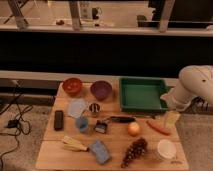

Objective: Place eraser in paper cup

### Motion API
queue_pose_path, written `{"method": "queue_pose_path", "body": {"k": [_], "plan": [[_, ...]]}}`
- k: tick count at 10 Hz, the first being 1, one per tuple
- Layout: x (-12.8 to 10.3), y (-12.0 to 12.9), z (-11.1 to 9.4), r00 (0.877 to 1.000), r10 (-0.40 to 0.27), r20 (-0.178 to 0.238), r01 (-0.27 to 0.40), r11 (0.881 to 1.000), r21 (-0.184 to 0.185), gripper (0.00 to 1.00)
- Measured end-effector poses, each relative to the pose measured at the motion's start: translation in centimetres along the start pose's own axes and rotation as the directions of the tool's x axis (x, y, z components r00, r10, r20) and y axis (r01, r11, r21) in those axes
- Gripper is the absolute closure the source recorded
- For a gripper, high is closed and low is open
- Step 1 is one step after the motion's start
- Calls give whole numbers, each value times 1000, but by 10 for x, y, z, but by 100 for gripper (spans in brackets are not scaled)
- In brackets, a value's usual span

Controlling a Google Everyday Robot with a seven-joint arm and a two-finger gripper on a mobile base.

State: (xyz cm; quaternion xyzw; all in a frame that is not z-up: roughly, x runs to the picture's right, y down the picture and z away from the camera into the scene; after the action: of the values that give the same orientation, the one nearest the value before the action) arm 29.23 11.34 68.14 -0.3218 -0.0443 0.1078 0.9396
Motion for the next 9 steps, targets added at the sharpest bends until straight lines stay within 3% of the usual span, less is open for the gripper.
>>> {"method": "queue_pose_path", "body": {"k": [6,9], "plan": [[-1,1,0,1000,-4,1,4,1000,-2,6],[-26,20,4,998,-59,13,59,998,-21,6]]}}
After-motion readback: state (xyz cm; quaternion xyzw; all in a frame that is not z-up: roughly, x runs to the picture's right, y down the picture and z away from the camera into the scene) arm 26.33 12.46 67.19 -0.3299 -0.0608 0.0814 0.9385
